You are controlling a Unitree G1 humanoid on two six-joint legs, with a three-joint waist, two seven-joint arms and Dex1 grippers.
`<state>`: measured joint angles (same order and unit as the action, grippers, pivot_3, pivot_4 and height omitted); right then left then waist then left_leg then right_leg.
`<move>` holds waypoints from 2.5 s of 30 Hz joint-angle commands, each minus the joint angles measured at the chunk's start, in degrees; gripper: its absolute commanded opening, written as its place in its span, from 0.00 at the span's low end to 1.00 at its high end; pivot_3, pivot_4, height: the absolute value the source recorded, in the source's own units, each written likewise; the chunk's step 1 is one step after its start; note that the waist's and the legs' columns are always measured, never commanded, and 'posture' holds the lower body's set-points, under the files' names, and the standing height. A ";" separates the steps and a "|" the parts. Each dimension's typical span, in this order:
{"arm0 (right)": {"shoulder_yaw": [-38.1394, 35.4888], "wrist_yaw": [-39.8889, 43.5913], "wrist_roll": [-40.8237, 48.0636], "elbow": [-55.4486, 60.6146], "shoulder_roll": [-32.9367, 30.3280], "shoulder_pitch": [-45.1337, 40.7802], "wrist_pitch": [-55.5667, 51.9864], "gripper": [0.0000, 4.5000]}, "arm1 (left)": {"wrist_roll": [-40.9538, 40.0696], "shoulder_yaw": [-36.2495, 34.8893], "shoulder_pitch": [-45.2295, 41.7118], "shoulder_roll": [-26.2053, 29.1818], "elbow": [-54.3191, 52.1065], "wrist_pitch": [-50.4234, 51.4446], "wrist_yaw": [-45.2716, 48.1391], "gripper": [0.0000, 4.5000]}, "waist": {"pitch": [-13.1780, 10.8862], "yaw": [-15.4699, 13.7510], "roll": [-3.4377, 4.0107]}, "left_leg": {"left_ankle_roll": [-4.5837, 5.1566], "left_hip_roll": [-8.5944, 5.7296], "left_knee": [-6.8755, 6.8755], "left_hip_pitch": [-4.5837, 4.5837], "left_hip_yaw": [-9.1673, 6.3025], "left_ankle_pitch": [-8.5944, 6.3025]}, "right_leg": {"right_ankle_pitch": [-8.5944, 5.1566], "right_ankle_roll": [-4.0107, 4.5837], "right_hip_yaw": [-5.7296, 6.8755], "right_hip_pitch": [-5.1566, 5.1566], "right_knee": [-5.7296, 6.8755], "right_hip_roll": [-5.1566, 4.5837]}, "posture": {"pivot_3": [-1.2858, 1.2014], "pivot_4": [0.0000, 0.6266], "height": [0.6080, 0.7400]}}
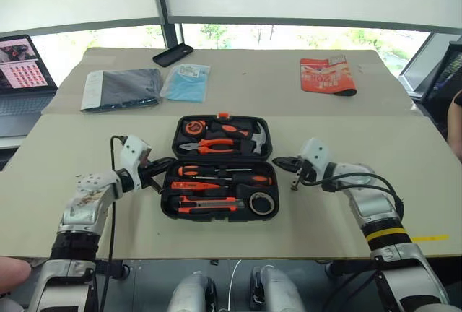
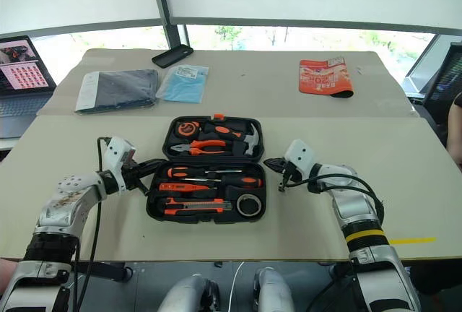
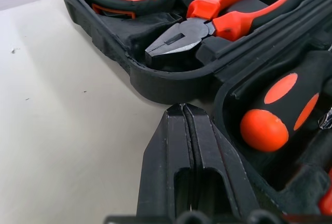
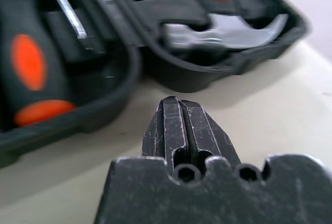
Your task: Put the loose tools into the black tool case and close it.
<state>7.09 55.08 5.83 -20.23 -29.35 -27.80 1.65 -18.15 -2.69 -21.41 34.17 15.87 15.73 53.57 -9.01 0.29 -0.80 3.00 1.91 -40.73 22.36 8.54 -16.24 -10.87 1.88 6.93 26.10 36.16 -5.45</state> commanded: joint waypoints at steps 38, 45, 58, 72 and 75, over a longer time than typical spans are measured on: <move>-2.02 -3.79 25.68 17.28 -17.58 -17.26 -75.69 0.88 | -11.75 -0.62 -15.32 9.93 -12.17 50.58 -5.87 0.99 | -0.31 -0.92 -0.16 | 0.23 -0.05 0.01 0.19 -0.22 0.08 | 0.08 -0.01 -0.03 0.09 -0.07 -0.04 | 0.52 0.24 1.00; 1.94 -8.91 22.44 8.69 -12.15 -25.24 -81.15 0.88 | -11.71 0.40 -19.84 6.65 -9.73 56.37 -10.12 0.99 | -0.39 -0.32 -0.30 | 0.22 -0.08 -0.15 0.54 -0.17 0.11 | 0.39 0.36 0.05 0.27 -0.11 0.01 | 0.52 0.24 1.00; 3.54 -12.93 18.74 0.17 -7.69 -26.91 -82.55 0.49 | -11.18 3.33 -19.50 5.02 -6.71 59.28 -11.38 1.00 | -0.39 0.31 -0.29 | 0.10 -0.12 -0.07 0.47 -0.17 0.16 | 0.30 0.20 0.07 0.24 -0.11 -0.03 | 0.52 0.24 1.00; -3.18 -13.32 18.88 4.29 -3.52 -21.16 -70.78 0.00 | -14.44 -6.18 -19.43 -1.55 -2.87 58.10 -14.36 0.34 | -0.30 0.37 -0.43 | 0.04 -0.12 -0.12 0.26 -0.18 0.20 | 0.30 0.12 0.04 0.06 0.03 -0.17 | 0.52 0.24 1.00; -6.49 -12.03 19.27 9.68 -3.03 -18.00 -60.79 0.00 | -16.60 -11.08 -17.05 -3.69 -5.79 52.73 -13.78 0.12 | -0.31 0.55 -0.44 | -0.05 -0.12 -0.11 0.23 -0.18 0.26 | 0.31 -0.05 0.00 0.05 0.01 -0.17 | 0.52 0.24 1.00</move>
<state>3.33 42.18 24.97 -15.25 -32.44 -45.54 -67.36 -31.73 -10.61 -38.55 31.47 13.37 72.35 38.78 -9.32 0.83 -1.24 2.94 1.80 -40.85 22.59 8.38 -15.95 -10.54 1.80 6.88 26.18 36.18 -5.64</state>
